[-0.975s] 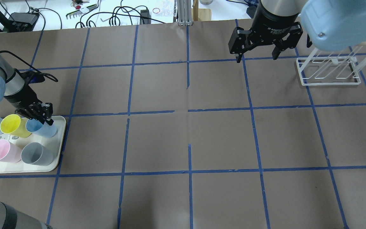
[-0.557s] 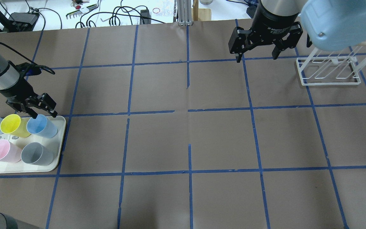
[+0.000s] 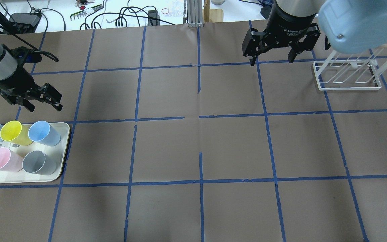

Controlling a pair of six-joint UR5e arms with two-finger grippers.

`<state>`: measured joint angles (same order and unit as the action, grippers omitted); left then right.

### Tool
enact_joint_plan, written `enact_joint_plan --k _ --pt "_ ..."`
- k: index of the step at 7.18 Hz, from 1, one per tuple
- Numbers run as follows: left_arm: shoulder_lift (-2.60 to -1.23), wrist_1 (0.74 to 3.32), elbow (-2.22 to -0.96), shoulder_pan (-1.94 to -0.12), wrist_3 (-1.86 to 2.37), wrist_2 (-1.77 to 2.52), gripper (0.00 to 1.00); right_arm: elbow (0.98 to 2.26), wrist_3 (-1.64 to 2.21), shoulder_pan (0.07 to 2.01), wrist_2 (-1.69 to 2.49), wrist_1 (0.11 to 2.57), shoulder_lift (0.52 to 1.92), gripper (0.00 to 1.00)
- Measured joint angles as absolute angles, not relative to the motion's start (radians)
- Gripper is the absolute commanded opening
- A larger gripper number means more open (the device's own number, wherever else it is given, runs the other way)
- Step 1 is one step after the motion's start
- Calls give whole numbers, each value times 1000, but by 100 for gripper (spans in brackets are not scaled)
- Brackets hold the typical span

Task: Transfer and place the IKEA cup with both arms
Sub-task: 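Open the left gripper and lift it away from the tray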

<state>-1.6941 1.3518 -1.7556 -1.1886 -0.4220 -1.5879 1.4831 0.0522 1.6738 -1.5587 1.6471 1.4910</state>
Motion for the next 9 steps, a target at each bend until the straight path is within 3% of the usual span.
enact_joint_plan --k 5,9 --pt "-1494 1500 -1732 -1463 -239 -1593 100 1483 52 1672 -1559 1646 1491 100" --pt "-1439 1551 -1738 -1527 -233 -1575 100 1482 52 1672 -1559 1647 1491 100"
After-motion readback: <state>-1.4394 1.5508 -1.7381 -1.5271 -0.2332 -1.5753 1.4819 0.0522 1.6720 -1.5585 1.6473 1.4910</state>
